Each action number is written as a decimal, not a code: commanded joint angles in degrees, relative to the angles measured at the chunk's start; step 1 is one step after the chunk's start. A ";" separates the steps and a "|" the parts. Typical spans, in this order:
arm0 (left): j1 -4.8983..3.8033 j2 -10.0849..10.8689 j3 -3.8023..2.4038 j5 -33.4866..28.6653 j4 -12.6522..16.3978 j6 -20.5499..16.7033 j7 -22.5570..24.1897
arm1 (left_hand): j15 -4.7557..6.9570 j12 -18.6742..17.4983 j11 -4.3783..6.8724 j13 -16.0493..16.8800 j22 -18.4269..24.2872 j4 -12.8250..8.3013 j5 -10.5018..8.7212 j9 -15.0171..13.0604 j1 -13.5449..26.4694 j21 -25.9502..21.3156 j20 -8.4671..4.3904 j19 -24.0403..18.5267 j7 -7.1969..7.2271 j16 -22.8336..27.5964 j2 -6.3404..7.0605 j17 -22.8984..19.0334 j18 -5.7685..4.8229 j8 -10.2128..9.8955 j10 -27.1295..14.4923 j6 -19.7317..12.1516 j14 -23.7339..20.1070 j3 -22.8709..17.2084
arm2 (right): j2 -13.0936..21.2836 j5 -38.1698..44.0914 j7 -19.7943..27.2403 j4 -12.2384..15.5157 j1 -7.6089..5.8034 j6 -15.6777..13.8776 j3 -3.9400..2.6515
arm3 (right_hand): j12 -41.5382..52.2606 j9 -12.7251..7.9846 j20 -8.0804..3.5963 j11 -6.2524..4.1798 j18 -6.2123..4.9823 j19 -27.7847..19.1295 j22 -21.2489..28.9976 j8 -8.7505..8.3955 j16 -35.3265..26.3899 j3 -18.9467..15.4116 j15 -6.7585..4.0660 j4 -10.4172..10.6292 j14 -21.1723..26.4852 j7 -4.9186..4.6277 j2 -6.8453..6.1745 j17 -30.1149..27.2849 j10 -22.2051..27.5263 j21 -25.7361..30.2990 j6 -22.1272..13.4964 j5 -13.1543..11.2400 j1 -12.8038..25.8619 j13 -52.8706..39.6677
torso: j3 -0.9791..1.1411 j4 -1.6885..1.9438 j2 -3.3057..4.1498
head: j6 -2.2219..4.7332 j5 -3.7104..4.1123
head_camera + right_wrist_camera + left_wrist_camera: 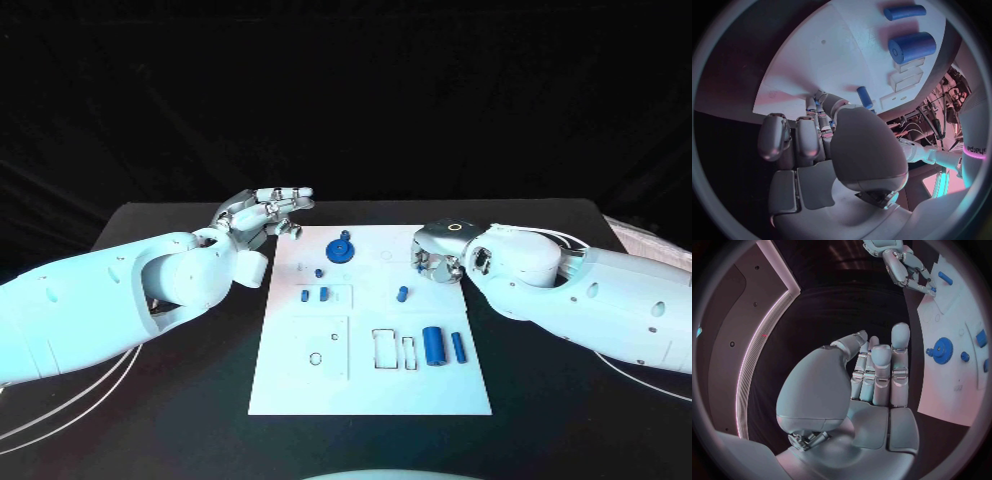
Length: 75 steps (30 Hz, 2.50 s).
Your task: Assemble the parts on the task board
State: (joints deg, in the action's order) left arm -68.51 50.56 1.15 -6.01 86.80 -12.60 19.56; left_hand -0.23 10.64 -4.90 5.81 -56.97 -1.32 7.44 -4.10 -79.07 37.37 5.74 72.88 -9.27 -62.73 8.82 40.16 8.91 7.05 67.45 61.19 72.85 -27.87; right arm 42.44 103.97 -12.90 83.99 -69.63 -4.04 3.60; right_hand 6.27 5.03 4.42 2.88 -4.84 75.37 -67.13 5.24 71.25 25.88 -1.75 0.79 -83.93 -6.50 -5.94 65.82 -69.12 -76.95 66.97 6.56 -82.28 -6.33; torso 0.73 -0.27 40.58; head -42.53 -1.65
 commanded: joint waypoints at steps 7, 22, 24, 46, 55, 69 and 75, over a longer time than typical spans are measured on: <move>-0.01 -0.11 -0.03 -0.22 0.20 0.16 0.53 | 0.02 0.36 -0.18 0.10 0.15 -0.03 0.37 0.08 0.02 -0.37 0.10 -0.42 -0.15 0.23 -0.32 -0.08 0.74 0.25 -0.44 0.02 -0.29 0.33 | -0.03 2.49 -2.05 0.22 0.82 -1.31 0.40 | -0.08 0.29 0.01 -0.01 0.02 1.09 -1.19 0.04 0.53 0.76 -0.06 -0.50 -2.31 0.11 1.22 0.20 -1.14 -1.04 0.90 -2.22 0.52 0.46 | -0.02 -0.07 -0.02 | 0.00 0.18; 0.00 -0.12 -0.01 -0.20 -0.06 -0.10 0.70 | 0.01 0.43 -0.18 0.12 0.15 -0.12 0.39 0.08 -0.10 -0.38 0.10 -0.42 -0.17 0.22 -0.39 -0.12 0.74 0.27 -0.49 -0.01 -0.31 0.37 | 3.59 2.39 -4.11 5.19 0.46 -6.44 -0.29 | -0.31 0.48 0.10 0.09 0.32 1.97 -2.57 0.01 0.49 1.11 0.12 -0.57 -2.31 -0.02 1.53 -0.04 -1.75 -1.85 1.21 -3.56 1.05 0.77 | 0.03 -0.11 -0.05 | 0.04 0.44; 0.00 -0.10 0.00 -0.20 -0.12 -0.09 0.69 | 0.01 0.43 -0.18 0.12 0.15 -0.12 0.39 0.08 -0.10 -0.38 0.10 -0.42 -0.17 0.22 -0.39 -0.12 0.74 0.27 -0.49 -0.01 -0.31 0.37 | 4.05 2.04 -4.23 5.84 0.32 -6.44 -0.38 | -0.33 0.51 0.13 0.10 0.35 2.04 -2.68 0.03 0.51 1.09 0.16 -0.54 -2.31 -0.02 1.51 -0.03 -1.83 -1.92 1.28 -3.60 1.17 0.80 | 0.01 -0.13 -0.02 | 0.07 0.53; 0.21 -0.37 0.03 -0.20 -0.36 0.89 0.11 | -0.02 0.62 -0.26 0.16 0.33 -0.34 0.42 0.11 -0.29 -0.66 0.12 -0.50 -0.27 0.32 -0.46 -0.45 0.77 0.28 -0.70 -0.16 -0.44 0.55 | 1.57 -0.88 -2.33 16.34 0.68 -7.83 -0.69 | -0.69 0.56 0.30 0.34 0.43 2.26 -3.05 -0.17 0.54 1.36 0.41 -0.64 -2.30 -0.33 1.56 -0.11 -1.84 -2.15 1.14 -3.58 1.29 1.08 | -0.03 -0.03 0.01 | -0.57 -1.33; 0.27 -0.62 0.04 0.18 -0.15 1.12 0.09 | -0.02 0.62 -0.26 0.16 0.33 -0.34 0.42 0.11 -0.29 -0.66 0.12 -0.50 -0.27 0.32 -0.46 -0.45 0.77 0.28 -0.70 -0.16 -0.44 0.55 | -1.91 -4.92 0.07 17.52 2.97 -6.52 -0.55 | -0.90 0.57 0.40 0.48 0.38 2.14 -2.86 -0.31 0.49 1.57 0.52 -0.81 -2.27 -0.52 1.70 -0.25 -1.77 -2.06 0.99 -3.50 1.19 1.23 | -0.08 -0.02 0.05 | -1.12 -2.73; 0.28 -0.69 0.03 1.92 0.65 1.07 0.00 | -0.06 0.67 -0.31 0.18 0.42 -0.38 0.45 0.12 -0.30 -0.81 0.13 -0.56 -0.32 0.36 -0.48 -0.58 0.79 0.28 -0.81 -0.24 -0.51 0.63 | -5.32 -4.37 1.74 13.81 6.06 -5.43 0.07 | -1.09 0.58 0.50 0.60 0.34 2.04 -2.73 -0.44 0.45 1.72 0.62 -1.02 -2.24 -0.66 1.77 -0.36 -1.67 -2.00 0.83 -3.42 1.11 1.36 | -0.05 -0.05 0.04 | -1.91 -3.35; 0.28 -0.79 0.03 1.95 0.89 1.15 -0.06 | -0.08 0.71 -0.33 0.18 0.42 -0.38 0.47 0.13 -0.29 -0.80 0.14 -0.56 -0.35 0.35 -0.52 -0.58 0.78 0.29 -0.86 -0.27 -0.52 0.67 | -6.13 -4.09 1.76 12.70 6.59 -3.98 0.23 | -1.18 0.58 0.54 0.67 0.33 2.02 -2.70 -0.51 0.43 1.72 0.67 -1.09 -2.23 -0.73 1.73 -0.42 -1.63 -1.99 0.75 -3.37 1.16 1.42 | -0.03 0.03 0.04 | -2.24 -3.55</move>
State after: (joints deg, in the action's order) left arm -68.23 49.91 1.22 -4.61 87.45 -12.55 19.35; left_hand 0.09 11.11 -5.30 5.93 -56.58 -1.74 7.67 -4.02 -79.31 36.94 5.95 72.67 -9.38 -62.74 8.59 39.63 8.89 7.05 67.03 60.88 72.51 -27.49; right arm 36.46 99.24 -11.90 96.84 -63.15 -9.89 3.81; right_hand 5.38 5.56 4.63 3.05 -4.83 77.36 -69.89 4.83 71.46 27.28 -1.53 -0.32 -84.14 -6.68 -4.78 65.45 -70.67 -78.77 67.67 3.00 -81.04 -4.86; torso 0.68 -0.26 40.62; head -44.61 -5.10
